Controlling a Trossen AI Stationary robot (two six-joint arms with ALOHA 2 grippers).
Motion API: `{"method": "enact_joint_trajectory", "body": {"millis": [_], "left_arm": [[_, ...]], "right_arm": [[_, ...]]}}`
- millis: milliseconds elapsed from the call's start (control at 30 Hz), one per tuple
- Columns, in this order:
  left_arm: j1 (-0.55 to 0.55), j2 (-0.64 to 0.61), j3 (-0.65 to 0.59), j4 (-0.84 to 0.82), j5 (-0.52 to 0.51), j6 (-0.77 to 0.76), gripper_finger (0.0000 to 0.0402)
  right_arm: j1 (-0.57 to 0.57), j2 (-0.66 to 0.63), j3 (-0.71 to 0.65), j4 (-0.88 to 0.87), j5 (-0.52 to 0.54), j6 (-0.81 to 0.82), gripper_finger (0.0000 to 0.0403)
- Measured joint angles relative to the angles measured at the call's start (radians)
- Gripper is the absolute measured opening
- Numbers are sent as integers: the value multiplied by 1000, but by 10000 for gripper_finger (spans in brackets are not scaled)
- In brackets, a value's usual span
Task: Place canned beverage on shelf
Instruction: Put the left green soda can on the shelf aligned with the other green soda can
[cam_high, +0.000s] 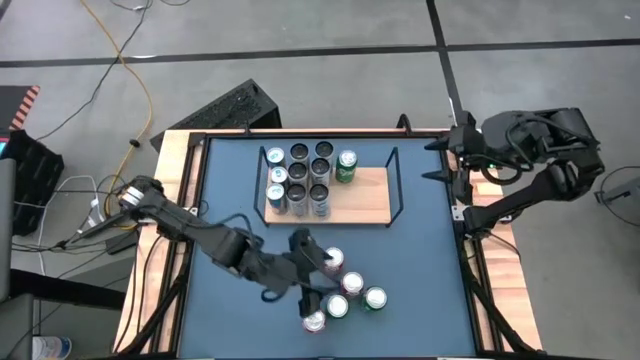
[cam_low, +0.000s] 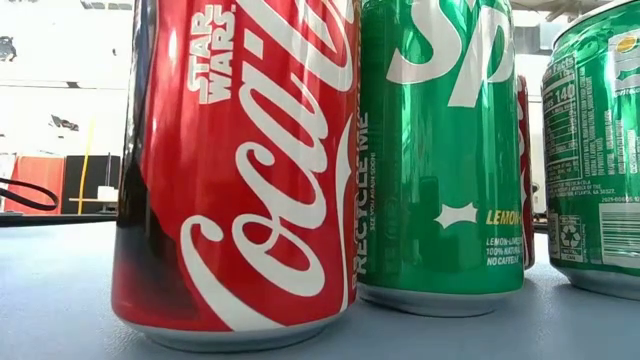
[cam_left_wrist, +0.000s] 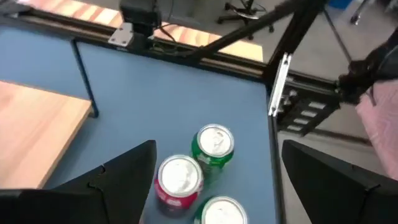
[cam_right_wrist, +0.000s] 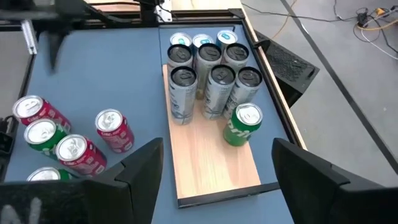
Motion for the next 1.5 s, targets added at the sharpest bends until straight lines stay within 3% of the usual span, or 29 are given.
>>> {"method": "enact_joint_trajectory", "body": {"millis": [467,767,900,1100,1333,1500], "left_arm": [[-20,307,293,-251,-39,-77,334],[-79,571,680,-551,-46,-92,334],[-85,561,618,-500,-42,-239,334],[-78,562,618,-678,-39,-454,334],[-66,562,618,-645,-51,-466,334],[-69,562,618,-581,-48,-375,334]], "right_arm": [[-3,24,0,-17,0,82,282],[8,24,0,-83,3,185,282],[35,22,0,-111,2,194,282],[80,21,0,-111,1,182,282],[122,21,0,-111,1,176,282],[131,21,0,-111,1,175,282]]}}
